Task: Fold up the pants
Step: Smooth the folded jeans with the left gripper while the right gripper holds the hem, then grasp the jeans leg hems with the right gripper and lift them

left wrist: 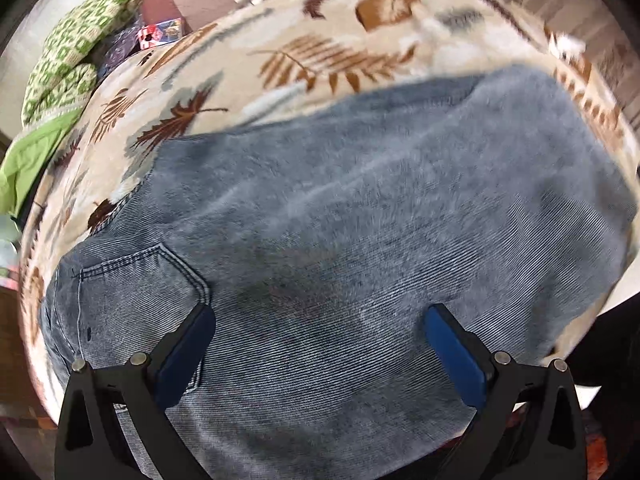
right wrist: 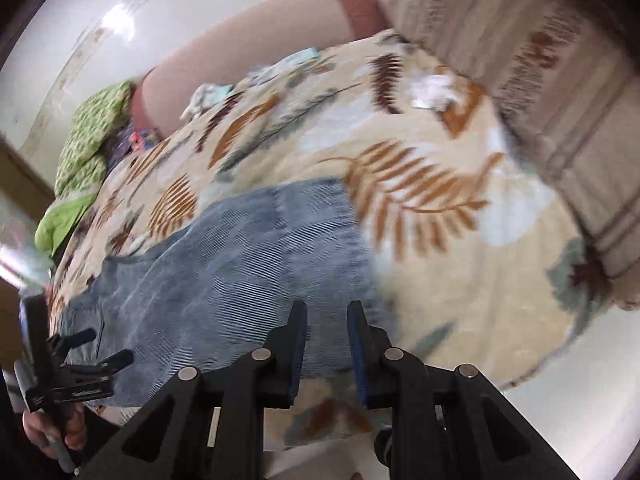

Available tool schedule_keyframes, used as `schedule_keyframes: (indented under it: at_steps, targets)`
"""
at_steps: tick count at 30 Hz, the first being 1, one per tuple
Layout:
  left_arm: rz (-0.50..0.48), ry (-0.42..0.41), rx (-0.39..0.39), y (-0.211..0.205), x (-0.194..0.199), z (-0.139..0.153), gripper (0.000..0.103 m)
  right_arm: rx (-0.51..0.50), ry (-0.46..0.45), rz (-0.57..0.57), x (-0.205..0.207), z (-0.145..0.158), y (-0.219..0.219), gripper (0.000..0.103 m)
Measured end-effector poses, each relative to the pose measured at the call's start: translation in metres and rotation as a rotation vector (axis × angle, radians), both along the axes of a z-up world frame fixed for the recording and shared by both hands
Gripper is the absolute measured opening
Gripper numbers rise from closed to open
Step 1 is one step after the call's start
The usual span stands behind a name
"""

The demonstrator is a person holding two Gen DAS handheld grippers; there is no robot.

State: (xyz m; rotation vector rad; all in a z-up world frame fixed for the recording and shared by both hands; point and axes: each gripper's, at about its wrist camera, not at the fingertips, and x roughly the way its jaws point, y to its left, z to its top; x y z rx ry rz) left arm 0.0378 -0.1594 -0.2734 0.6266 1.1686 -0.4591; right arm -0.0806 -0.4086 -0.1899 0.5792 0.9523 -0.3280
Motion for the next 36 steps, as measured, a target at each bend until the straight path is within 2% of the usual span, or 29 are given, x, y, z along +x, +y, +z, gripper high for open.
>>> schedule_keyframes:
  at_steps: [3, 7, 9, 13, 20, 22, 24, 26, 27, 28, 29, 31, 33, 36]
  targets:
    - [-0.004, -0.006, 0.002, 0.0, -0.002, -0.003, 0.103, 0.022, -0.008, 0.043, 0.016, -0.01, 0.015, 0.023]
    - [-0.021, -0.004, -0.005, 0.002, -0.004, -0.005, 0.103, 0.07, 0.1, 0.082, 0.03, -0.046, 0.025, 0.024]
    - [-0.018, -0.005, -0.01, 0.003, -0.002, -0.007, 0.103, 0.056, 0.046, 0.089, 0.023, -0.047, 0.027, 0.024]
    - [-0.018, -0.012, -0.001, 0.001, -0.003, -0.007, 0.103, 0.102, 0.009, 0.082, 0.015, -0.051, 0.022, 0.024]
    - [-0.013, -0.005, 0.016, 0.003, -0.011, -0.006, 0.103, 0.088, 0.003, 0.096, 0.003, -0.045, 0.03, 0.024]
    - [-0.016, -0.007, 0.03, 0.002, -0.013, -0.004, 0.103, 0.114, -0.005, 0.088, -0.002, -0.041, 0.025, 0.024]
    - [-0.021, -0.023, 0.038, 0.0, -0.018, 0.001, 0.103, 0.164, -0.053, 0.051, -0.011, -0.036, 0.016, 0.024]
    - [-0.029, -0.055, 0.001, 0.0, -0.023, 0.015, 0.103, 0.242, -0.199, 0.014, -0.03, -0.023, 0.003, 0.024]
    - [-0.035, -0.067, -0.021, 0.0, -0.026, 0.022, 0.103, 0.279, -0.253, 0.003, -0.037, -0.019, -0.003, 0.026]
    - [-0.04, -0.078, -0.04, -0.001, -0.028, 0.029, 0.103, 0.318, -0.308, -0.018, -0.047, -0.015, -0.009, 0.037]
    - [-0.043, -0.086, -0.051, -0.002, -0.029, 0.033, 0.103, 0.348, -0.355, -0.056, -0.058, -0.012, -0.015, 0.062]
    - [-0.049, -0.112, -0.078, -0.005, -0.033, 0.043, 0.103, 0.426, -0.429, -0.134, -0.075, -0.015, -0.024, 0.081]
    - [-0.058, -0.122, -0.092, -0.008, -0.035, 0.047, 0.103, 0.554, -0.469, -0.168, -0.086, -0.026, -0.032, 0.081]
    - [-0.072, -0.125, -0.093, -0.012, -0.038, 0.045, 0.103, 0.643, -0.457, -0.218, -0.091, -0.041, -0.032, 0.081]
